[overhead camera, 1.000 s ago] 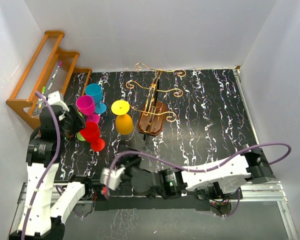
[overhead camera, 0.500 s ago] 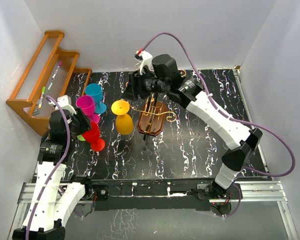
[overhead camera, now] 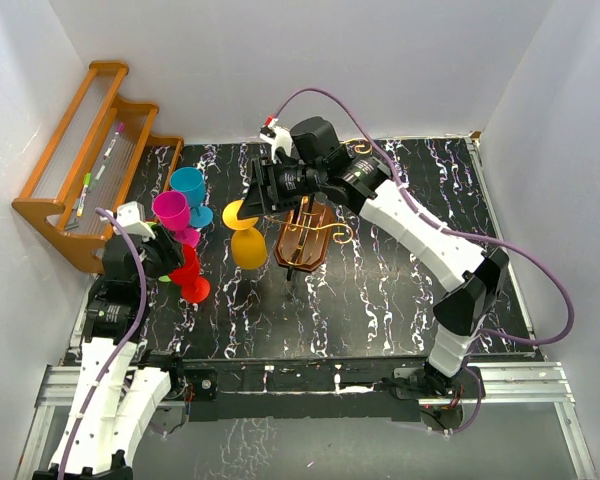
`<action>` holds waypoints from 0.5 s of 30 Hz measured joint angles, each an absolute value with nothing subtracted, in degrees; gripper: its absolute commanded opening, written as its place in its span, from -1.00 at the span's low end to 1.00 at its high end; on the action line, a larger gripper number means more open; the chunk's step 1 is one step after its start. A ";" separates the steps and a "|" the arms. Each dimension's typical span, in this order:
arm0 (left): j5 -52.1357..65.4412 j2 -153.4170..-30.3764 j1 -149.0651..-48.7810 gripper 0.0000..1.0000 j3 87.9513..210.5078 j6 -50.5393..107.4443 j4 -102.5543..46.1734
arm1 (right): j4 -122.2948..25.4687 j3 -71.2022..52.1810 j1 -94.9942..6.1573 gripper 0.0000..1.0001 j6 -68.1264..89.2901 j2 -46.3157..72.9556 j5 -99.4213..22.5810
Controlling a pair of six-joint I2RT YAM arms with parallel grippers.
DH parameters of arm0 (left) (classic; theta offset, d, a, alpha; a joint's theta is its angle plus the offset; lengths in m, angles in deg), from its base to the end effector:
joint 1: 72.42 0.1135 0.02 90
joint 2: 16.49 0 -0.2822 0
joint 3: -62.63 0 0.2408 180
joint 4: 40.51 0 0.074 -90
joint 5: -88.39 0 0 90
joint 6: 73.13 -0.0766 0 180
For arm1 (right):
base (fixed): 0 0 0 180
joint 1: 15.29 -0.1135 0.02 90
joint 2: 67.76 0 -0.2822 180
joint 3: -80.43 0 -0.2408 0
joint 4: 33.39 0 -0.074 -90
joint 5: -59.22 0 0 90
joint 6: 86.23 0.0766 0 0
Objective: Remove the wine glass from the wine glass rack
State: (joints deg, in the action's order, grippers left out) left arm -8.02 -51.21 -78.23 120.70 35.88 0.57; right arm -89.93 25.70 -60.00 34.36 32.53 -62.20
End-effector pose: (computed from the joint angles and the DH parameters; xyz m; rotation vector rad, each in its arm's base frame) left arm 0.1522 -0.0069 0.3240 -0.2926 1.8599 -0.1923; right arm 0.2615 0.3150 0.4199 -0.6458 2.2519 1.3060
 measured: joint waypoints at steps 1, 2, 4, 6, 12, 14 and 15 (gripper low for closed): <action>-8.02 -51.12 -78.23 -0.14 120.68 35.88 0.48 | -89.97 25.88 -59.89 -0.01 34.38 32.90 -61.54; -8.02 -51.04 -78.20 -0.14 120.65 35.88 0.28 | -90.10 25.88 -59.83 -0.01 34.38 33.27 -60.56; -8.00 -50.75 -78.23 -0.14 120.63 35.88 -0.11 | -90.73 25.99 -59.76 0.00 34.31 34.10 -58.66; -7.98 -50.55 -78.23 -0.14 120.63 35.88 -0.26 | -91.26 26.07 -59.76 -0.01 34.22 34.91 -56.95; -7.98 -49.99 -78.20 -0.14 120.59 35.88 -0.31 | -91.37 26.90 -59.74 0.00 33.90 36.07 -52.87; -7.98 -49.72 -78.20 -0.14 120.54 35.88 -0.31 | -91.39 26.95 -59.74 -0.01 33.83 36.07 -51.84; -7.98 -49.64 -78.23 -0.14 120.54 35.88 -0.33 | -91.37 26.95 -59.74 -0.01 33.83 36.09 -51.44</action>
State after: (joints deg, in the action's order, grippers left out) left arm -7.98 -49.64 -78.23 120.54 35.88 -0.33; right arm -91.37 26.95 -59.74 33.83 36.09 -51.44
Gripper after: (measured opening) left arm 0.434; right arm 0.498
